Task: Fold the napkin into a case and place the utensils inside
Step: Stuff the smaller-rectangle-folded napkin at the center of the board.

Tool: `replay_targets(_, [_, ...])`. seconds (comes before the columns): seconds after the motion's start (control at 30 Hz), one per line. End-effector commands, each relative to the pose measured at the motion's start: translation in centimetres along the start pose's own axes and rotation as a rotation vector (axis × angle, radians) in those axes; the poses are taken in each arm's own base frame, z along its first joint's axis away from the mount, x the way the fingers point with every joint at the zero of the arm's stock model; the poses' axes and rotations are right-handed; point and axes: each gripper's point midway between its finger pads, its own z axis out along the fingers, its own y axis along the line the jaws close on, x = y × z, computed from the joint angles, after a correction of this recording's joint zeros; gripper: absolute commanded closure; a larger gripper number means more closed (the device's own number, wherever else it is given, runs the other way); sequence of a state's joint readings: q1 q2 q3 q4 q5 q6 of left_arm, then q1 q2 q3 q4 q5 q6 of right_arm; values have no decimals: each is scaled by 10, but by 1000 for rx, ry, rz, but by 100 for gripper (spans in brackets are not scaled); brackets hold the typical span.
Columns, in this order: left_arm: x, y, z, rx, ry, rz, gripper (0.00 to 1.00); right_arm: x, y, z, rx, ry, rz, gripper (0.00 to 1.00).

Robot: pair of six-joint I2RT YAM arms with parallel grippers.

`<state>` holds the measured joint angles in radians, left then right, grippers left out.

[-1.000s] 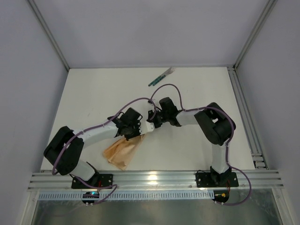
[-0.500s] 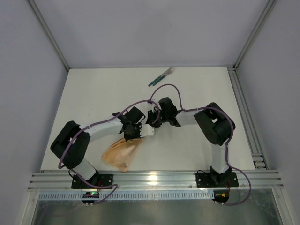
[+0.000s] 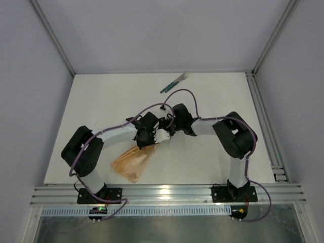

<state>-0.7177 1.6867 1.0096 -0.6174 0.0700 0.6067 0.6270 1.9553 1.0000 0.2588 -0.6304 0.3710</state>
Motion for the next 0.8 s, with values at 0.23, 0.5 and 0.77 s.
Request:
replay_targets(0.23, [-18, 0, 3, 5, -63, -76, 99, -46, 13, -38, 131, -112, -50, 55])
replay_targets(0.5, [-25, 3, -1, -19, -106, -108, 98, -44, 13, -55, 179, -183, 33, 55])
replay_targets(0.77, [-30, 1, -2, -14, -136, -148, 98, -28, -11, -50, 206, -154, 189, 55])
